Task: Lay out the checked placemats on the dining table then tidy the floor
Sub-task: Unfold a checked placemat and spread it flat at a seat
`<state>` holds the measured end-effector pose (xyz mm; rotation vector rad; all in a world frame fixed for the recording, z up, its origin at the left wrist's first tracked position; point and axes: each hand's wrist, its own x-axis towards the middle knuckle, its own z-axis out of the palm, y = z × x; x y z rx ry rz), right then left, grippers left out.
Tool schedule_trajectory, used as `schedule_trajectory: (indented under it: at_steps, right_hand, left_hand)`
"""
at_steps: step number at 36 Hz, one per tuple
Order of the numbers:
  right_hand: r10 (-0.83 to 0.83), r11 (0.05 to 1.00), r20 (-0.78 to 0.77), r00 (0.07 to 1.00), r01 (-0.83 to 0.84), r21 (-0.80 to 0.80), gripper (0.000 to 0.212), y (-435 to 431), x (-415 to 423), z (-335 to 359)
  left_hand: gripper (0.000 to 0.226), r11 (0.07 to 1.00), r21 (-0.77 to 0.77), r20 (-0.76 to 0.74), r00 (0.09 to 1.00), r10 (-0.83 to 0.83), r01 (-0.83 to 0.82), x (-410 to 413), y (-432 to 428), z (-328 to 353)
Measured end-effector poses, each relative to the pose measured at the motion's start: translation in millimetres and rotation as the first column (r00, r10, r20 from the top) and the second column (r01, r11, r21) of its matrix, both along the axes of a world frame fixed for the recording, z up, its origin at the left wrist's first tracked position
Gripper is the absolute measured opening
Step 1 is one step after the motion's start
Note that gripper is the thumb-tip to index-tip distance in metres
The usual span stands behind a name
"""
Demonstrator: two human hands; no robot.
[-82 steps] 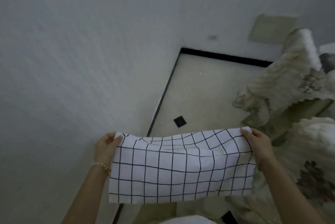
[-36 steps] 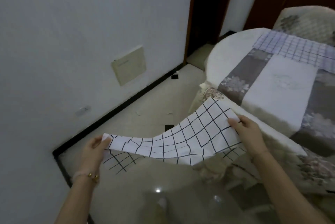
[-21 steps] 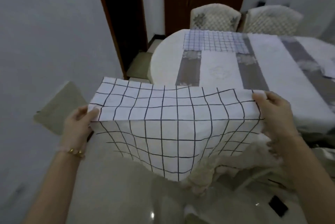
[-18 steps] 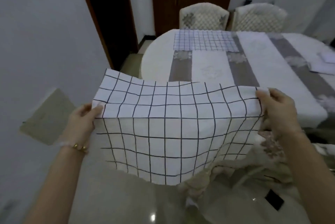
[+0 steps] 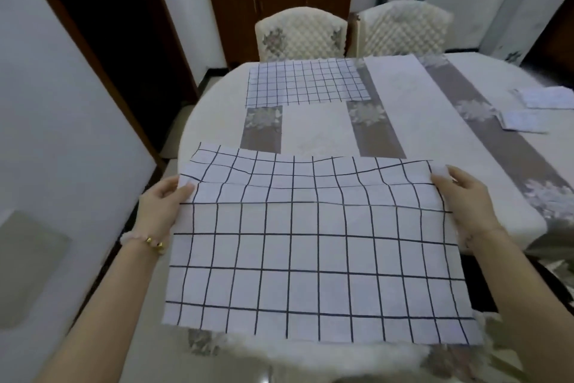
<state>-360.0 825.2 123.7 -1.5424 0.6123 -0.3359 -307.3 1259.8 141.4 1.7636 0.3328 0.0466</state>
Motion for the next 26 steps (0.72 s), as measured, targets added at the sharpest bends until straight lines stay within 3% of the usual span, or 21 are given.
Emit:
schedule_trajectory:
  at_steps: [3, 11, 13, 16, 21, 26]
  right_hand:
    - [-0.001, 1.0, -0.034, 0.999, 0.0, -0.016, 0.031, -18.2, 35.1, -13.9]
    - [0.05, 0.998, -0.141, 0.989, -0.057, -0.041, 0.02, -43.8, 106.2, -38.7]
    - [0.073, 0.994, -0.201, 0.977, -0.087, -0.062, 0.016, -49.9, 122.3, -49.9]
    - [0.053, 0.992, -0.282, 0.958, -0.083, -0.096, 0.039, -58.6, 143.8, -68.5]
    - [0.056, 0.972, -0.353, 0.934, -0.132, -0.194, 0.007, -64.4, 172.5, -89.8]
    - [0.054, 0.932, -0.441, 0.896, -0.203, -0.3, 0.014, -71.5, 194.4, -111.0]
  left_hand:
    - [0.038, 1.0, 0.028, -0.075, 0.997, 0.013, -0.011, 31.9, -12.1, -14.8]
    - [0.007, 0.999, 0.029, -0.222, 0.975, 0.02, -0.013, 102.3, -45.5, -57.1]
    - [0.019, 0.999, 0.045, -0.252, 0.967, 0.03, -0.019, 118.8, -50.6, -69.5]
    - [0.042, 0.994, 0.113, -0.309, 0.95, 0.036, -0.001, 142.4, -57.3, -83.5]
    - [0.025, 0.97, 0.244, -0.337, 0.938, 0.084, 0.001, 181.2, -59.4, -108.4]
    - [0.024, 0.93, 0.367, -0.323, 0.939, 0.12, 0.007, 204.4, -58.4, -125.7]
